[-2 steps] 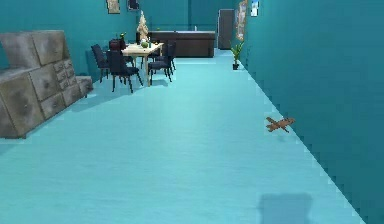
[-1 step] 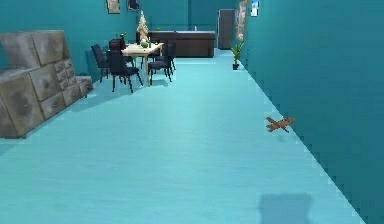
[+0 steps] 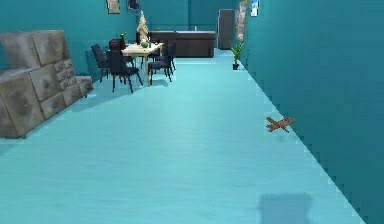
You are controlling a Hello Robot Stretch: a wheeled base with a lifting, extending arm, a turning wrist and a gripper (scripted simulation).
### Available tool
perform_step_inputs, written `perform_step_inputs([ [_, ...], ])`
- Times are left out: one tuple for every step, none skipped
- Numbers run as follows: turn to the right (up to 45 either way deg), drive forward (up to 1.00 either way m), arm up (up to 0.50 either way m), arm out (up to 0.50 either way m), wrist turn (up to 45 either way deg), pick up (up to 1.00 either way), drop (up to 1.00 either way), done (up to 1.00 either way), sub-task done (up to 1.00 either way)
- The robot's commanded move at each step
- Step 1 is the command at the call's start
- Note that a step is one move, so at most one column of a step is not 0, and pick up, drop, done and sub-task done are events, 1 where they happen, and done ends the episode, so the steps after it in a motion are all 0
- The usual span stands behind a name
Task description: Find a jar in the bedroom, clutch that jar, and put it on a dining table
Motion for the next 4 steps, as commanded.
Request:
perform_step_inputs([
  [0.0, 0.0, 0.0, 0.0, 36.0, 0.0, 0.0, 0.0, 0.0],
  [0.0, 0.0, -0.08, 0.0, 0.0, 0.0, 0.0, 0.0, 0.0],
  [0.0, 0.0, -0.32, 0.0, 0.0, 0.0, 0.0, 0.0, 0.0],
  [0.0, 0.0, 0.0, 0.0, 0.0, 0.0, 1.0, 0.0, 0.0],
])
